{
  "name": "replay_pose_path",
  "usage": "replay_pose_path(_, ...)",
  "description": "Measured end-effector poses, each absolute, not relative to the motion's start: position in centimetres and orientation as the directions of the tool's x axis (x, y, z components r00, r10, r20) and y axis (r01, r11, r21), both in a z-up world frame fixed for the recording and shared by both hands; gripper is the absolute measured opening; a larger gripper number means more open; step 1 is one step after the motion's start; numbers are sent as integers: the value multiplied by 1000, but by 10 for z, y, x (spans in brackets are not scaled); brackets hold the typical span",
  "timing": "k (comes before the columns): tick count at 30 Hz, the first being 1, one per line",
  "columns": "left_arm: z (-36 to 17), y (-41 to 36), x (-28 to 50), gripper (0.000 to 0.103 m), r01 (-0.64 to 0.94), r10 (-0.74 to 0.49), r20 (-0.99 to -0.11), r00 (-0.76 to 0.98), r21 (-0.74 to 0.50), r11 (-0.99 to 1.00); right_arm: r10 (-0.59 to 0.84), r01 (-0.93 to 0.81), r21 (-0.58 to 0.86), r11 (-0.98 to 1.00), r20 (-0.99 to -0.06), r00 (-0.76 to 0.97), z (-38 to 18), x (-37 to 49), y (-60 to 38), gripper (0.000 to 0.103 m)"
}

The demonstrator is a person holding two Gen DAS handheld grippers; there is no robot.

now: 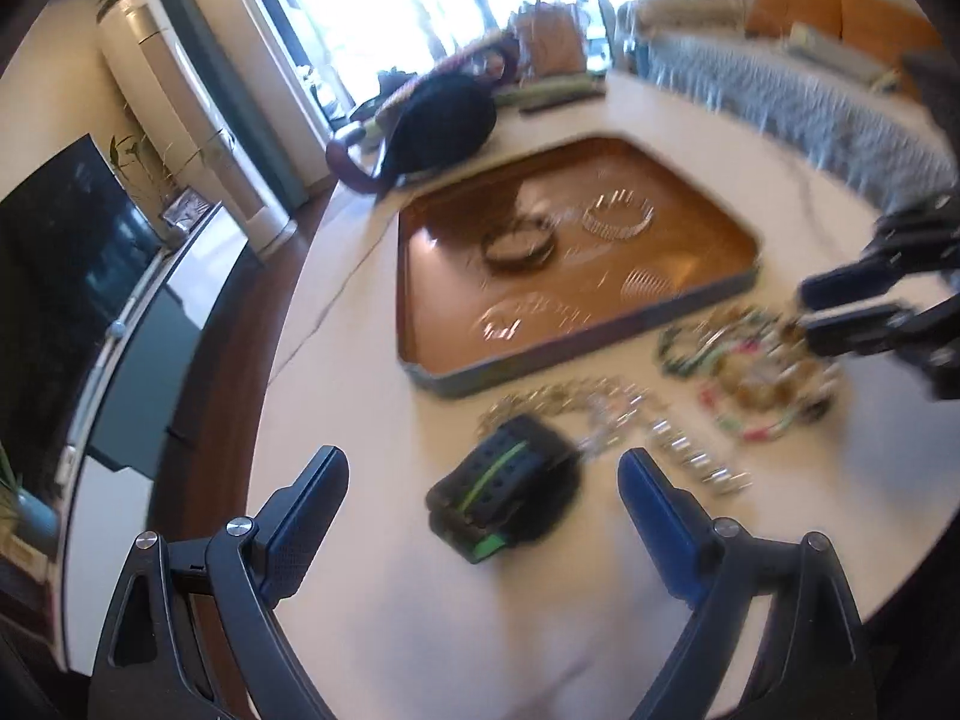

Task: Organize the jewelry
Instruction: 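Grasp the black-and-green watch with the left tool while the right tool reaches toward the beaded bracelets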

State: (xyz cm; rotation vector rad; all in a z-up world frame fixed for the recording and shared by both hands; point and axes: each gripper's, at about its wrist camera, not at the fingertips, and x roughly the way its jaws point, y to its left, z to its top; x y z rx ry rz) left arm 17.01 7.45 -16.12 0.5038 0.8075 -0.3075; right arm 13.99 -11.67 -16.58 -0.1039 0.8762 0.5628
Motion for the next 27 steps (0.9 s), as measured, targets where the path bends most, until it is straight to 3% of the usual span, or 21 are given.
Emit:
replay_pose_path(5,-172,85,189,88,415,-48,-782,622,277,867,431,-565,96,819,-754,496,-170,142,-103,21)
replay_pose_path(7,-177,90,197,70,411,-66,-819,570,215,886,422,-567,96,818,-770,479,-176,143,-99,15)
replay_pose_path(9,-178,94,201,39,403,-100,-841,532,148,903,419,-559,108,822,-779,466,-180,142,-99,13)
replay_pose_path(11,-178,99,204,27,388,-126,-852,508,96,917,425,-553,121,824,-778,463,-179,140,-101,13)
replay_pose_path(19,-178,94,197,28,387,-102,-848,521,128,913,417,-561,117,819,-793,444,-183,133,-95,18)
replay_pose_path(20,-179,93,197,31,378,-80,-844,531,151,913,416,-563,114,819,-793,444,-183,133,-95,18)
replay_pose_path(22,-178,94,198,48,354,-42,-831,555,190,916,404,-561,98,822,-796,452,-184,134,-93,19)
replay_pose_path(23,-176,95,198,63,343,-36,-823,567,196,919,395,-560,88,824,-797,456,-184,133,-92,19)
replay_pose_path(24,-176,96,199,68,338,-36,-818,574,197,921,391,-558,84,826,-798,458,-184,134,-92,19)
replay_pose_path(27,-175,100,204,68,322,-31,-815,579,193,927,380,-550,75,832,-799,466,-184,133,-92,18)
